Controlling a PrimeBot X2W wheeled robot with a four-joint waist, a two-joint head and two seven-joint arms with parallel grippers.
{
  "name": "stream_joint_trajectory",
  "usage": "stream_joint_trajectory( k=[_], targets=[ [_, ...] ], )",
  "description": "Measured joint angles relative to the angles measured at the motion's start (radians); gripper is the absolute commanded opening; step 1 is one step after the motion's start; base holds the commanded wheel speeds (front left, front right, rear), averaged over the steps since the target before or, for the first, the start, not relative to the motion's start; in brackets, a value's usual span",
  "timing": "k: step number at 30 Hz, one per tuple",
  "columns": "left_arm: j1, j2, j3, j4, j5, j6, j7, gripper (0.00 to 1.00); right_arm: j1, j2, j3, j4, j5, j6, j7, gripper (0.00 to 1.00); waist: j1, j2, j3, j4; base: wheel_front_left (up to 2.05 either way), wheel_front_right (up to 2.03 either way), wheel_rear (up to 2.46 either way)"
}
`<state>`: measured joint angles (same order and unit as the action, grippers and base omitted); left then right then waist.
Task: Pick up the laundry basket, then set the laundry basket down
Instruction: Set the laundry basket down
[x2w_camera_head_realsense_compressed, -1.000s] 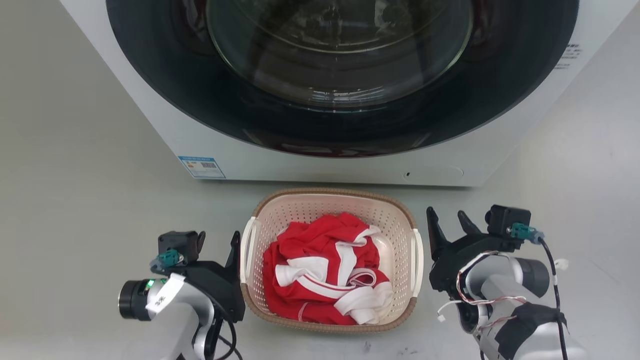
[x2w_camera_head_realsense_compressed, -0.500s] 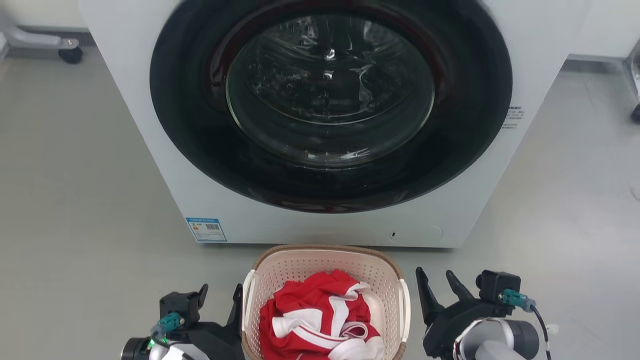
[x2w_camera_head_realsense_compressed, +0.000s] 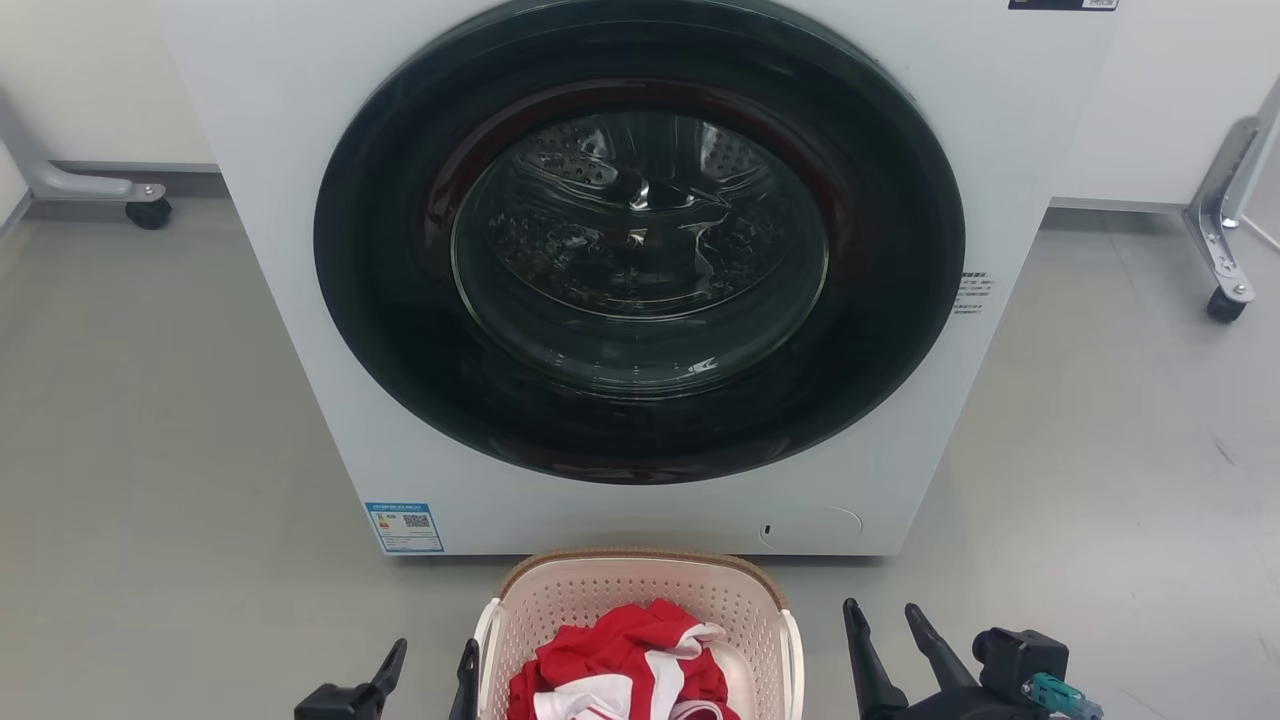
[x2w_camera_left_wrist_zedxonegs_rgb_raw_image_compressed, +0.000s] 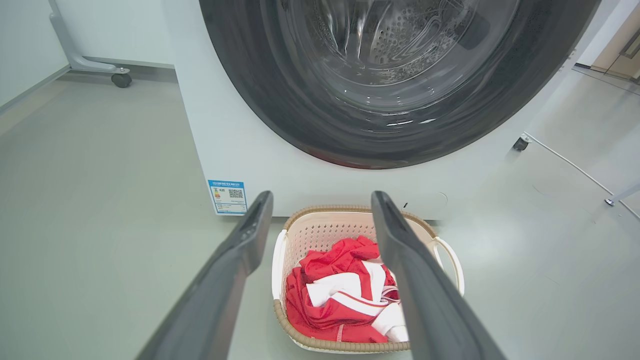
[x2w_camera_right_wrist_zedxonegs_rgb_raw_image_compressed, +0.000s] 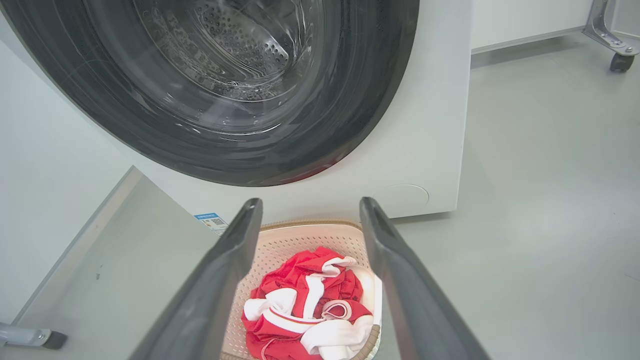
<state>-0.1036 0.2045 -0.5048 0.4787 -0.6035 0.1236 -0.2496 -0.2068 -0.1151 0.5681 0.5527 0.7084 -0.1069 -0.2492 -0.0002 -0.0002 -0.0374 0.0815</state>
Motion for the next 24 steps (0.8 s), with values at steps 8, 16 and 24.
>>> stream_joint_trajectory(
  k=[8,16,24],
  targets=[
    [0.095,-0.001,0.059,-0.136,0.062,0.001,0.0,1.0,0.097,-0.001,-0.06,-0.144,-0.08,-0.009,0.0,1.0,0.0001,0.0001,-0.009,-0.006,0.0,0.0,0.0],
    [0.179,-0.022,0.158,-0.218,0.133,0.001,0.0,1.0,0.161,0.0,-0.113,-0.244,-0.151,-0.017,0.0,1.0,0.0001,0.0002,-0.008,-0.011,0.0,0.0,0.0],
    [0.218,-0.056,0.213,-0.281,0.202,0.001,0.0,1.0,0.21,0.004,-0.163,-0.314,-0.209,-0.018,0.0,1.0,0.0001,0.0002,-0.004,-0.016,0.0,0.0,0.0]
  ],
)
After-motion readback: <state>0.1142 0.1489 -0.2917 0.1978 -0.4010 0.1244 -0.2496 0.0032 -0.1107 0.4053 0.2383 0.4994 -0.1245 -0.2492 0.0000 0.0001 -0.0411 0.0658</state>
